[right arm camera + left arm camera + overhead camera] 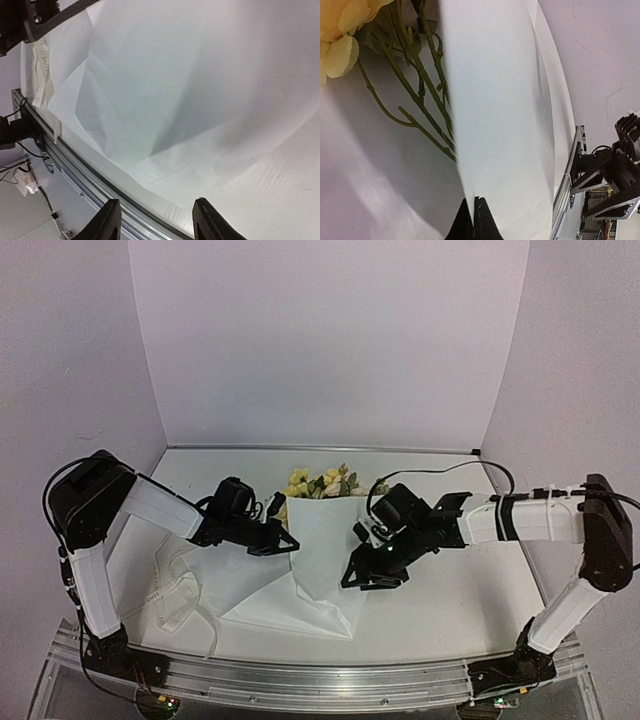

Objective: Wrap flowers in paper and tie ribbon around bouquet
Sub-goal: Press the fold line on the 2/3-folded wrapping paper.

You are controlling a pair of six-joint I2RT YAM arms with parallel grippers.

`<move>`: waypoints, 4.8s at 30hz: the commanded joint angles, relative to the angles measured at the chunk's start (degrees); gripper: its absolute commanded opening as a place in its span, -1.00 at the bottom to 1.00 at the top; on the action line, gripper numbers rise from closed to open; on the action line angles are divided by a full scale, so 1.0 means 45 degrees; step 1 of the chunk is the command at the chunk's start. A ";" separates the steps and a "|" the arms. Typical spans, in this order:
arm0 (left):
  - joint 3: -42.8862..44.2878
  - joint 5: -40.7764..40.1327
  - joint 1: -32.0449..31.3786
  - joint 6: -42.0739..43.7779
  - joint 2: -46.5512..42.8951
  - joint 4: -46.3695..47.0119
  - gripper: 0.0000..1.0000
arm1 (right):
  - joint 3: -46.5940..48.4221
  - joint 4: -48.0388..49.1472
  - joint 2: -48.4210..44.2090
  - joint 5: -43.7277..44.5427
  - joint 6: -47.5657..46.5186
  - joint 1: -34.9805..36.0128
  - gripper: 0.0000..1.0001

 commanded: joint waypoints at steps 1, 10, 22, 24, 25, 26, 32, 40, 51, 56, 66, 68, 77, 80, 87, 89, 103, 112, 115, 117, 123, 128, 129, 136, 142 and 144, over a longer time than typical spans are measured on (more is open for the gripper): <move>0.0124 -0.0672 0.0061 0.0251 -0.1105 -0.0613 -1.00 | -0.0161 -0.0851 -0.0150 0.2026 -0.0352 -0.0050 -0.11; -0.0974 -0.1784 0.0017 -0.0219 -0.1876 -0.0472 -1.00 | 0.1187 -0.1104 0.1400 0.2182 -0.0003 -0.0052 -0.42; -0.1212 -0.3111 -0.0057 -0.0735 -0.1498 -0.0913 -1.00 | 0.0958 -0.0531 0.2861 0.2355 -0.0154 -0.0138 -0.10; -0.1180 -0.3241 -0.0057 -0.0776 -0.1459 -0.1102 -1.00 | 0.0849 -0.0374 0.2874 0.2253 -0.0024 -0.0281 -0.16; -0.1158 -0.3272 -0.0057 -0.0784 -0.1441 -0.1191 -1.00 | 0.0773 -0.0302 0.2842 0.2245 0.0053 -0.0363 -0.30; -0.1153 -0.3254 -0.0057 -0.0840 -0.1421 -0.1187 -1.00 | 0.0725 -0.0249 0.2819 0.2184 0.0111 -0.0467 -0.40; -0.1802 -0.3656 -0.0119 -0.1389 -0.1735 -0.0350 -1.00 | 0.0561 -0.0249 0.2303 0.1834 0.0177 -0.1088 -0.64; -0.3047 -0.3937 -0.0291 -0.1751 -0.2576 0.0675 -1.00 | 0.0863 -0.0281 0.1096 0.0960 0.0464 -0.1514 -0.48; -0.2571 -0.3980 -0.0290 -0.0664 -0.3780 -0.0461 -1.00 | 0.4044 0.1713 0.3640 -0.0592 0.2262 -0.1152 -0.43; -0.2265 -0.3607 -0.0282 -0.0394 -0.3130 -0.0362 -1.00 | 0.4560 0.1646 0.4537 -0.0399 0.2852 -0.1197 -0.47; -0.1037 -0.3745 -0.0258 -0.0355 -0.1982 -0.1900 -0.99 | 0.2815 0.1644 0.4363 0.0944 0.2391 -0.1292 -0.50; -0.1118 -0.3774 -0.0269 -0.0369 -0.2103 -0.2040 -0.94 | 0.2912 0.1644 0.4547 0.0999 0.2211 -0.1290 -0.50; -0.0059 -0.4234 -0.0447 0.0730 -0.3954 -0.4643 -0.05 | 0.2969 0.1052 0.5026 0.1078 0.1733 -0.1605 -0.50; 0.0655 -0.4855 -0.0871 0.0926 -0.4622 -0.6111 0.08 | 0.2870 0.0728 0.5056 0.1127 0.1628 -0.1911 -0.50; 0.0821 -0.4671 -0.2125 0.0427 -0.5048 -0.6774 0.13 | 0.3261 -0.0364 0.5063 0.1691 0.0906 -0.2700 -0.50; 0.1533 -0.4557 -0.2529 0.0549 -0.4269 -0.6652 0.11 | 0.3411 -0.0485 0.5048 0.1704 0.0734 -0.2936 -0.49; 0.3442 -0.2066 -0.3770 0.1311 -0.0540 -0.5555 -0.46 | 0.4599 -0.1641 0.4507 0.0040 -0.0307 -0.3175 -0.48; 0.1796 -0.2690 -0.3846 0.1315 -0.0349 -0.5322 -0.74 | 0.4669 -0.1941 0.3639 -0.0511 -0.0157 -0.3037 -0.48; 0.1644 -0.2890 -0.3846 0.1252 -0.0272 -0.5148 -0.78 | 0.4214 -0.1952 0.2823 -0.0675 -0.0173 -0.2665 -0.47; 0.1493 -0.2834 -0.3846 0.1152 -0.0346 -0.4840 -0.80 | 0.3808 -0.1907 0.2431 -0.0836 -0.0127 -0.2324 -0.47; 0.1332 -0.2976 -0.3826 0.1299 -0.0523 -0.4680 -0.84 | 0.2388 -0.0930 0.1860 -0.1101 0.0430 -0.0918 -0.50; 0.1199 -0.3049 -0.3812 0.1462 -0.0788 -0.4620 -0.84 | 0.1622 0.0297 0.2288 -0.1106 0.1042 -0.0137 -0.57; 0.1194 -0.3059 -0.3809 0.1511 -0.0833 -0.4625 -0.84 | 0.1500 0.0549 0.2437 -0.1135 0.1219 -0.0064 -0.58; 0.1238 -0.3121 -0.3705 0.1563 -0.1148 -0.4826 -0.81 | 0.1318 0.0822 0.3275 -0.0672 0.1572 0.0534 -0.63; 0.1000 -0.2458 -0.3672 0.1728 -0.2341 -0.4944 -0.61 | 0.1290 0.0844 0.3772 -0.0600 0.1644 0.0659 -0.67; 0.0905 -0.1886 -0.3696 0.1615 -0.2530 -0.4754 -0.59 | 0.1296 0.0844 0.3738 -0.0560 0.1639 0.0659 -0.67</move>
